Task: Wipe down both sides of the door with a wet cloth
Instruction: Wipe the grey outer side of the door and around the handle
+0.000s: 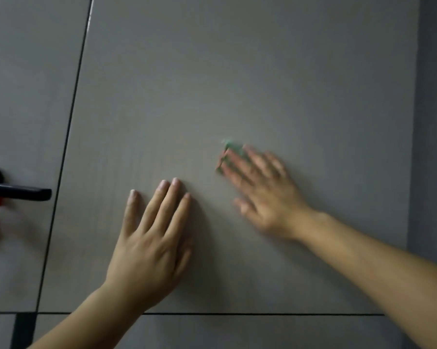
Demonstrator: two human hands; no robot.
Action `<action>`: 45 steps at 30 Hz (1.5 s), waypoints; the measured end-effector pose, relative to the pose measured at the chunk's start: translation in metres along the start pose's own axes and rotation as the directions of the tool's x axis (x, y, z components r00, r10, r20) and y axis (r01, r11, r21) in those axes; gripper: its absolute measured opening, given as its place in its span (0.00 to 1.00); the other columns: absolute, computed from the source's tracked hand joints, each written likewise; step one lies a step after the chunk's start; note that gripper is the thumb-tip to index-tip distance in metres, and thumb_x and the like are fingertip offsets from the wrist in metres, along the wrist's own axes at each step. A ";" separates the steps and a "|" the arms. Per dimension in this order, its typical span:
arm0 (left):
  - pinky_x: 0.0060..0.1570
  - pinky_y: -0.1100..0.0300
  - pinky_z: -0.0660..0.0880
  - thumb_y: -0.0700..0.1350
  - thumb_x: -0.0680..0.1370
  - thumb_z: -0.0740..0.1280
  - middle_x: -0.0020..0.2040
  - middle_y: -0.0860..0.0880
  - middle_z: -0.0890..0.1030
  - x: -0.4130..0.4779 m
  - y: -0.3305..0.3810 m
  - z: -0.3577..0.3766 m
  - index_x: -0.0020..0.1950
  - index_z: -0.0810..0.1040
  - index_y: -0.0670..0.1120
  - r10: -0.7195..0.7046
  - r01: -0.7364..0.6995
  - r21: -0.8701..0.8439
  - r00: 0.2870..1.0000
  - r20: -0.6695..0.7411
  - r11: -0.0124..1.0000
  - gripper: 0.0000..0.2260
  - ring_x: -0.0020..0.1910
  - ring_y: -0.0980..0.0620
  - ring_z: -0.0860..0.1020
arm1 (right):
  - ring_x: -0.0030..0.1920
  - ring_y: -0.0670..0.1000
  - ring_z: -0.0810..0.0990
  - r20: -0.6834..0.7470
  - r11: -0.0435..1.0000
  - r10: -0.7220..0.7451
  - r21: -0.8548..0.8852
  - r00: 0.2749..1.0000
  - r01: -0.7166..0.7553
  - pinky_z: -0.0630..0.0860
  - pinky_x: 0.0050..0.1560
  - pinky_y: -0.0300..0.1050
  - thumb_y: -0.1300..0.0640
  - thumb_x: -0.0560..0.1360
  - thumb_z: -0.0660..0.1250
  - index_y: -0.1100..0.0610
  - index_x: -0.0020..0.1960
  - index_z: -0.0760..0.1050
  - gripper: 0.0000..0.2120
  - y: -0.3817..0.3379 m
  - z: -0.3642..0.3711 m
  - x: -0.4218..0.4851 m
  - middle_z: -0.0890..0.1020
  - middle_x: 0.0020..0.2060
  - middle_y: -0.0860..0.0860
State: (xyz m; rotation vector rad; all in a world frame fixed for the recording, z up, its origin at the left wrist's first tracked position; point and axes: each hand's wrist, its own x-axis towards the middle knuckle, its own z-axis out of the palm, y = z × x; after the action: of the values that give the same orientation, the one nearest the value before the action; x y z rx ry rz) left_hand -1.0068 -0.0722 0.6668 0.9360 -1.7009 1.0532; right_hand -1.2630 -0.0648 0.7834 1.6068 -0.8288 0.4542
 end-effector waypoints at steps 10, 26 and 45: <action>0.75 0.25 0.49 0.57 0.79 0.57 0.84 0.37 0.56 -0.024 -0.032 -0.011 0.81 0.67 0.44 -0.229 0.227 0.024 0.970 0.080 0.973 0.32 0.83 0.34 0.50 | 0.83 0.58 0.49 0.014 0.992 -0.114 0.050 0.993 0.113 0.49 0.80 0.62 0.39 0.79 0.56 0.51 0.83 0.53 0.36 -0.068 0.006 0.002 0.52 0.83 0.51; 0.77 0.30 0.55 0.57 0.80 0.57 0.85 0.42 0.55 -0.055 -0.064 -0.016 0.83 0.62 0.48 -0.183 0.182 0.017 0.979 0.087 0.983 0.31 0.84 0.37 0.51 | 0.82 0.58 0.54 0.055 0.981 -0.194 0.026 0.980 0.193 0.52 0.79 0.58 0.42 0.79 0.52 0.51 0.82 0.57 0.33 -0.066 -0.017 0.081 0.55 0.82 0.50; 0.79 0.37 0.53 0.57 0.82 0.59 0.85 0.43 0.54 -0.091 -0.080 -0.009 0.84 0.60 0.49 -0.182 0.182 0.028 0.983 0.034 0.983 0.31 0.84 0.37 0.51 | 0.83 0.55 0.44 0.041 0.993 0.078 0.090 0.996 -0.082 0.41 0.79 0.56 0.38 0.77 0.40 0.49 0.84 0.47 0.37 -0.105 -0.039 0.205 0.45 0.83 0.48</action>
State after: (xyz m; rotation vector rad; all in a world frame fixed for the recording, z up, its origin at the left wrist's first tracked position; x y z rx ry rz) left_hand -0.9039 -0.0790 0.6029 1.1101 -1.6011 0.9422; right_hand -1.0437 -0.0769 0.8620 1.6752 -0.9146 0.5272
